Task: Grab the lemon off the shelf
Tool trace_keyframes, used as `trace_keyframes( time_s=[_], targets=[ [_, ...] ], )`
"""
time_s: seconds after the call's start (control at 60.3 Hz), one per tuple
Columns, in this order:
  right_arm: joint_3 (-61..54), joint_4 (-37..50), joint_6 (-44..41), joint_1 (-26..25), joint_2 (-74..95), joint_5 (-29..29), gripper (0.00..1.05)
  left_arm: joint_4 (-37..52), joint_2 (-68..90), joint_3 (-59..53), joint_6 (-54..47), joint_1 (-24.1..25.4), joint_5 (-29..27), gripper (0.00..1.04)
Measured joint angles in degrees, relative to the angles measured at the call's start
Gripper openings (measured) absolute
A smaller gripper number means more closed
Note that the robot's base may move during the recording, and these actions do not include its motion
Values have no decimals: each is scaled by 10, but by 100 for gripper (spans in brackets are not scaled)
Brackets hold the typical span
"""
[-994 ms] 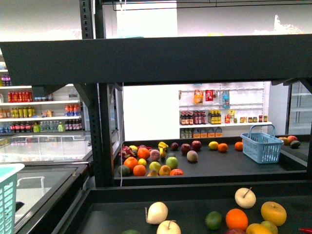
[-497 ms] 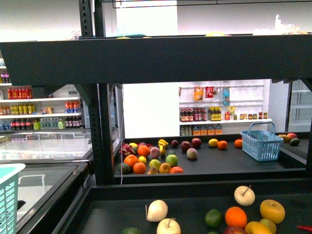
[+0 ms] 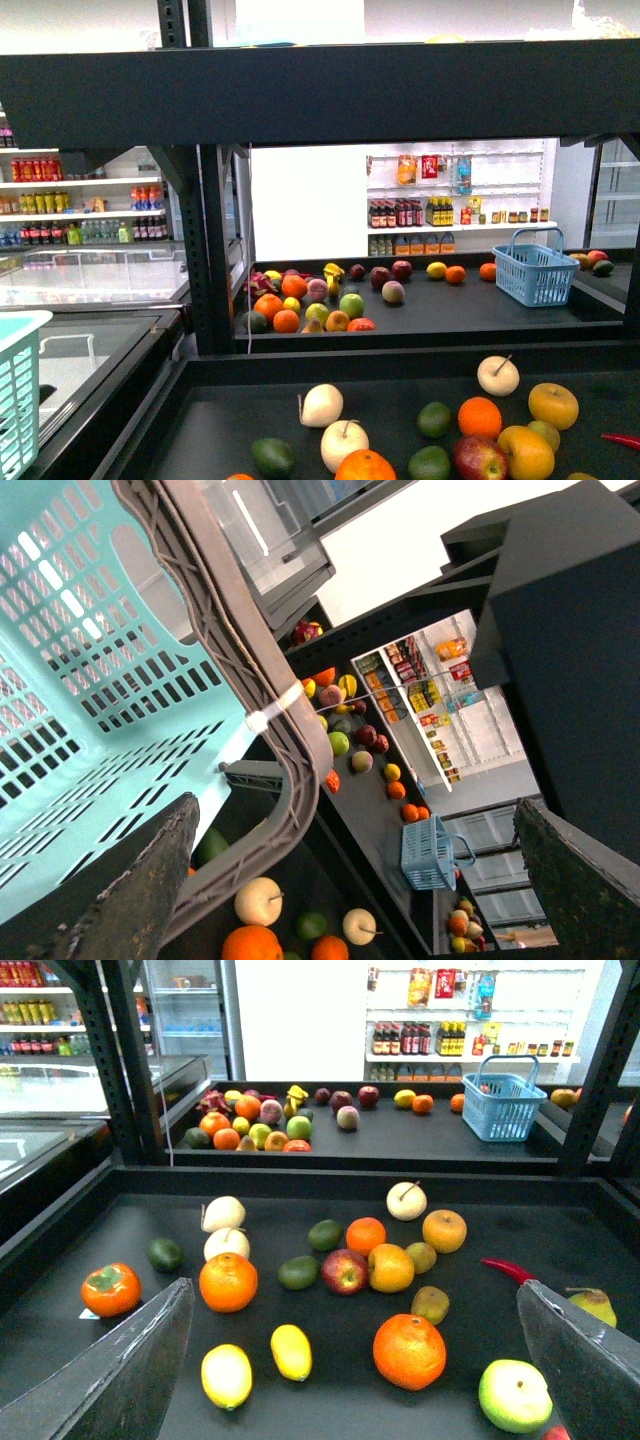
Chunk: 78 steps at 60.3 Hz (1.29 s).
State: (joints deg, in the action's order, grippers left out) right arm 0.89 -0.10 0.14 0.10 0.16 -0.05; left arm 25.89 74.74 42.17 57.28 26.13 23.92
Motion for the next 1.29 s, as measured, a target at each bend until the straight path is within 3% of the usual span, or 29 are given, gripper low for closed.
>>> trace_keyframes(
  time_s=[0.381,0.845,1.144,1.227,1.293],
  targets=[
    [0,0,0,0,0,0,97,49,208,164,137,-1,-28,97],
    [0,0,0,0,0,0,97,72,317,263,179,-4,-41,97],
    [0,0,0,0,0,0,97,36,310,266,162,1,-44,43],
    [0,0,0,0,0,0,97,15,298,262,159,-3,-33,33],
    [0,0,0,0,0,0,97,-1,287,259,123,-7,-25,31]
  ],
)
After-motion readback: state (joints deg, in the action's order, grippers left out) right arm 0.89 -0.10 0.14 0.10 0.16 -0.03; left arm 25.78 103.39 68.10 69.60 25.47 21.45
